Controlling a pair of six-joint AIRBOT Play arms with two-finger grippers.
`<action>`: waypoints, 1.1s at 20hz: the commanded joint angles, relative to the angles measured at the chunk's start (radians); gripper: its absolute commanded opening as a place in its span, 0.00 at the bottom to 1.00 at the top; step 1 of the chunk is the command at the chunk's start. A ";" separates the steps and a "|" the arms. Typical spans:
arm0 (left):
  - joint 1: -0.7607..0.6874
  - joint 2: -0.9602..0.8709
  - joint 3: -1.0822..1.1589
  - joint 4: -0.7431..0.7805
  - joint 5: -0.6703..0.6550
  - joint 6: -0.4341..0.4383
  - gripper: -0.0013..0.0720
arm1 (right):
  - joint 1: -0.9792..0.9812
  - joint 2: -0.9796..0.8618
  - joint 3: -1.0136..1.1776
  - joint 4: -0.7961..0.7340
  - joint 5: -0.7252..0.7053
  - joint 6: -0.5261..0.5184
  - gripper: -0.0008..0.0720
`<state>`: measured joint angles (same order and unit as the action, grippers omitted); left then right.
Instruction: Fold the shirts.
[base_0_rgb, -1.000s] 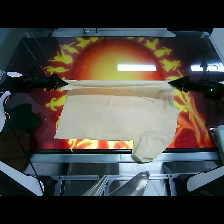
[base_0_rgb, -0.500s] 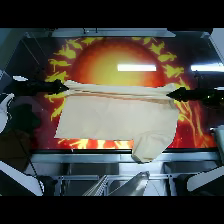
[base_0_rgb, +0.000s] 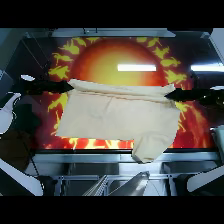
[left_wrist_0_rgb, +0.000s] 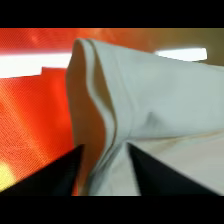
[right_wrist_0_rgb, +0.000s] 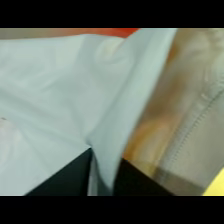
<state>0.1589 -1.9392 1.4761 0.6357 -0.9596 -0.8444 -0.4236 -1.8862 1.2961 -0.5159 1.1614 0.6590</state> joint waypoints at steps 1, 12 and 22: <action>0.008 0.008 0.000 0.036 -0.011 -0.031 0.98 | -0.019 0.024 0.002 -0.005 0.002 0.001 0.73; 0.156 0.219 -0.052 0.325 -0.498 -0.251 0.98 | -0.170 0.396 -0.166 -0.065 0.367 0.214 0.52; 0.124 0.117 -0.341 0.331 -0.570 -0.264 0.72 | -0.177 0.826 -0.742 -0.034 0.277 0.294 0.51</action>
<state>0.2867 -1.7859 1.1744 0.9371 -1.4948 -1.0931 -0.5983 -1.1660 0.6582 -0.5491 1.4582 0.9016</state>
